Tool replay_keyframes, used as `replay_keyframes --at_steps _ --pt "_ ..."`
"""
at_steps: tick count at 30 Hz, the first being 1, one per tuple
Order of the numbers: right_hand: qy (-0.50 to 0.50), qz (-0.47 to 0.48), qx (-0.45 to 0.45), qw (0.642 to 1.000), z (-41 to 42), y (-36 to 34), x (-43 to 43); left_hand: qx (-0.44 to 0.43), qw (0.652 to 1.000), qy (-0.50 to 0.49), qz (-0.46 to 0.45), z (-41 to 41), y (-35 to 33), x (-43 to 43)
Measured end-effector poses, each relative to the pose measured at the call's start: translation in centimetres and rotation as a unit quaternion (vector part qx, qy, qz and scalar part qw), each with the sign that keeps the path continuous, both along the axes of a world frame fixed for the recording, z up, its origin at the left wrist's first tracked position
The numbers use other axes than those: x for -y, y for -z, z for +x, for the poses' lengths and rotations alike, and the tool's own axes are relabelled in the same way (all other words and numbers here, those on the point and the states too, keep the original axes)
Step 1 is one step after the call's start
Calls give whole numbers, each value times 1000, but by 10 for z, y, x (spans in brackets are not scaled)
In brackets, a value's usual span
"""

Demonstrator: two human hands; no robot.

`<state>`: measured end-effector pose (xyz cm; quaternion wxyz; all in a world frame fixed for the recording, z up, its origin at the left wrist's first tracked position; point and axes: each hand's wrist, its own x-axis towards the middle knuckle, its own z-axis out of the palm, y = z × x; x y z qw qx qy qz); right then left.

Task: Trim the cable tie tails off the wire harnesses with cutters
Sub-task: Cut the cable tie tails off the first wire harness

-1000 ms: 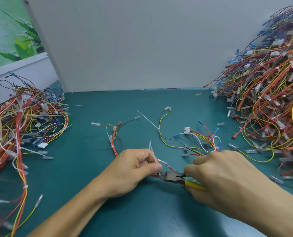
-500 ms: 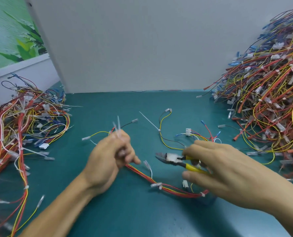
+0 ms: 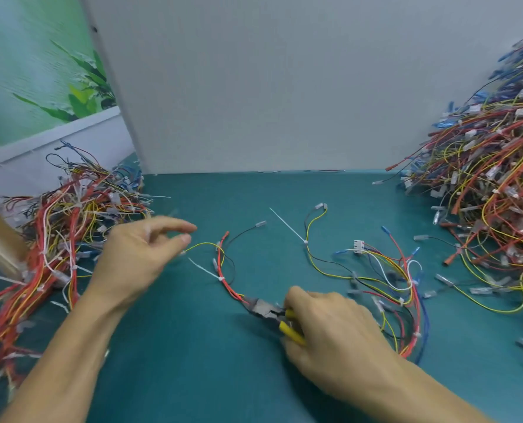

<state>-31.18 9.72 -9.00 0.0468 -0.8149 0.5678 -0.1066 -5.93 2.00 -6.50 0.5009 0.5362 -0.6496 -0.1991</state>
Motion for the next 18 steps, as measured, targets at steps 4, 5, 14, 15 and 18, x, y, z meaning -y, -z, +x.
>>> replay_keyframes --at_steps 4,5,14,15,18 --pt "7 73 1 997 -31 -12 10 190 968 108 123 -5 1 -6" --pt "2 103 -3 995 -42 -17 12 205 960 133 138 -9 2 -8" --pt "-94 227 -61 967 -95 -50 14 446 837 271 -166 -59 11 -27" --pt "-95 222 -20 970 -99 -51 16 446 830 276 -191 -63 13 -29" --pt "-69 202 162 963 -108 -59 21 442 826 279 -212 -71 15 -31"
